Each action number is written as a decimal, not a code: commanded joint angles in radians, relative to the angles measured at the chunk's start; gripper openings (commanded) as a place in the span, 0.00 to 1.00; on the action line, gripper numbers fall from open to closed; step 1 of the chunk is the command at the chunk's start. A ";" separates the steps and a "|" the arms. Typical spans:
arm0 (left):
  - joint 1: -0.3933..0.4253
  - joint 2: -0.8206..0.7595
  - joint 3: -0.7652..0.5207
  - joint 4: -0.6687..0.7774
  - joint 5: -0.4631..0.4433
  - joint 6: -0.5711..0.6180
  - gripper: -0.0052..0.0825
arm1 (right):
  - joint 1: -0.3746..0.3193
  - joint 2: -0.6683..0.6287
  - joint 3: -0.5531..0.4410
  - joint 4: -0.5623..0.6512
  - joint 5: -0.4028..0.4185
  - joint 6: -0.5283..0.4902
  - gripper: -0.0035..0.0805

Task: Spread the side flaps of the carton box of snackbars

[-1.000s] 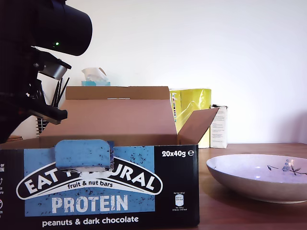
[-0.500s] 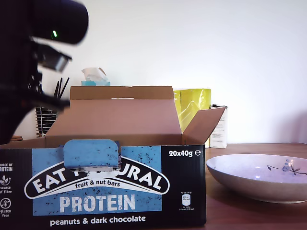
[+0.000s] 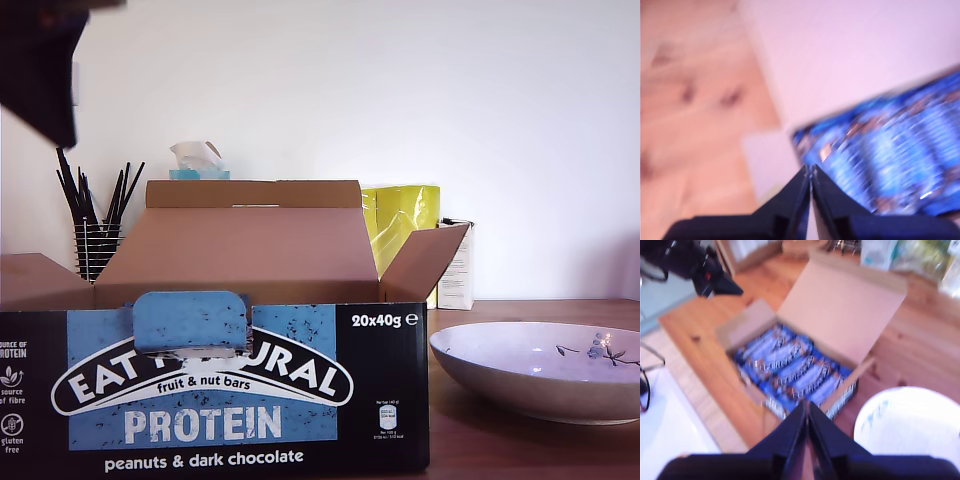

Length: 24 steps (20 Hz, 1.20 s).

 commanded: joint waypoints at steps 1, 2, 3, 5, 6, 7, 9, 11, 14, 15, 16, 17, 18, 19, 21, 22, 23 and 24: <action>-0.002 -0.074 -0.061 0.075 0.043 0.065 0.04 | 0.003 -0.009 -0.026 0.051 0.012 0.020 0.03; -0.002 -0.113 -0.091 0.119 0.074 0.095 0.04 | 0.003 -0.009 -0.040 0.079 0.031 0.035 0.03; -0.002 -0.156 -0.126 0.171 0.103 0.128 0.04 | 0.003 -0.009 -0.054 0.105 0.047 0.039 0.03; -0.002 -0.246 -0.192 0.255 0.163 0.200 0.04 | 0.003 -0.015 -0.090 0.167 0.080 0.068 0.03; 0.001 -0.289 -0.219 0.283 0.180 0.233 0.04 | 0.003 -0.026 -0.109 0.198 0.107 0.091 0.03; 0.010 -0.334 -0.242 0.301 0.207 0.252 0.04 | 0.003 -0.042 -0.132 0.212 0.136 0.098 0.03; 0.048 -0.407 -0.280 0.314 0.258 0.266 0.04 | 0.003 -0.084 -0.174 0.214 0.184 0.098 0.03; 0.108 -0.449 -0.314 0.333 0.311 0.280 0.04 | 0.003 -0.140 -0.219 0.215 0.196 0.119 0.03; 0.225 -0.482 -0.364 0.359 0.420 0.300 0.04 | 0.003 -0.243 -0.271 0.193 0.209 0.141 0.03; 0.271 -0.482 -0.374 0.373 0.467 0.300 0.04 | 0.003 -0.274 -0.278 0.161 0.209 0.139 0.03; 0.315 -0.482 -0.377 0.388 0.532 0.299 0.04 | 0.002 -0.303 -0.278 0.123 0.217 0.138 0.03; 0.350 -0.482 -0.377 0.392 0.590 0.303 0.04 | 0.002 -0.327 -0.278 0.093 0.216 0.138 0.03; 0.373 -0.482 -0.377 0.380 0.641 0.303 0.04 | 0.002 -0.351 -0.278 0.065 0.216 0.138 0.03; 0.385 -0.482 -0.377 0.356 0.679 0.303 0.04 | 0.002 -0.370 -0.278 0.037 0.216 0.142 0.03; 0.385 -0.482 -0.377 0.302 0.706 0.315 0.04 | 0.003 -0.393 -0.278 0.013 0.205 0.148 0.03; 0.383 -0.482 -0.377 0.299 0.706 0.315 0.04 | 0.002 -0.395 -0.277 0.013 0.206 0.151 0.03; 0.382 -0.482 -0.377 0.298 0.706 0.314 0.04 | 0.002 -0.394 -0.277 0.013 0.206 0.153 0.03; 0.382 -0.482 -0.377 0.289 0.706 0.312 0.04 | 0.002 -0.393 -0.277 0.013 0.206 0.153 0.03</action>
